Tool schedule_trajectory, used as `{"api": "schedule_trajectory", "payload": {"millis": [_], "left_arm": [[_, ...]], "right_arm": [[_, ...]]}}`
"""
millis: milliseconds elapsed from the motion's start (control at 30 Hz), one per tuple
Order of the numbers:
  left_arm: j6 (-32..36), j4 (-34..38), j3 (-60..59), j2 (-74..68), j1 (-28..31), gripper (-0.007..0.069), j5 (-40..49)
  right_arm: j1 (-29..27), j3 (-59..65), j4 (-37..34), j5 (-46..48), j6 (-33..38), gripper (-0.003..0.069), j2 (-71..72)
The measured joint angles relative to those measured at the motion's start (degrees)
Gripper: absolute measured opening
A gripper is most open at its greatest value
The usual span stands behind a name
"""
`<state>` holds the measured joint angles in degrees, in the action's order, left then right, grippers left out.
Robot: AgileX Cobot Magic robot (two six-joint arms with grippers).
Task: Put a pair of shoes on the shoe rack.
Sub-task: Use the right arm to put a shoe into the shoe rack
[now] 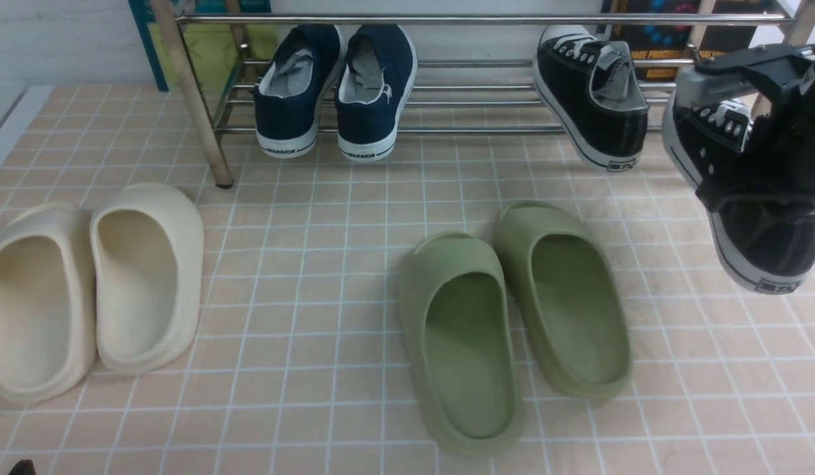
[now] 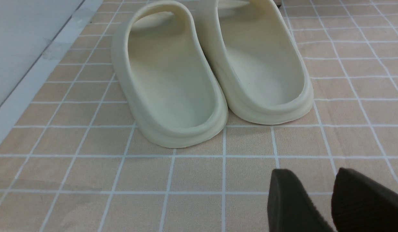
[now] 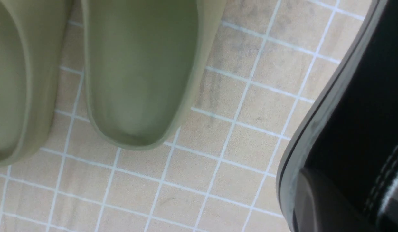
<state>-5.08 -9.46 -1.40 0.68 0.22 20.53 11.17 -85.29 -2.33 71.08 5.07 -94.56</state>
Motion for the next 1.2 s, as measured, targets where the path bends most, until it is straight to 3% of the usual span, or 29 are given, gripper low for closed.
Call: {"api": "schedule_trajectory", "payload": {"millis": [433, 833, 1200], "left_arm": [[0.0, 0.0, 0.0, 0.0, 0.0, 0.0239, 0.0], [0.0, -0.9, 0.0, 0.0, 0.0, 0.0239, 0.0], [0.0, -1.0, 0.0, 0.0, 0.0, 0.0239, 0.0]], "right_arm": [[-0.1, -0.5, 5.5, -11.6, 0.0, 0.0013, -3.5], [-1.3, -11.0, 6.4, -12.1, 0.7, 0.0015, -13.2], [-1.3, -11.9, 4.9, -16.0, 3.0, 0.0016, -15.4]]}}
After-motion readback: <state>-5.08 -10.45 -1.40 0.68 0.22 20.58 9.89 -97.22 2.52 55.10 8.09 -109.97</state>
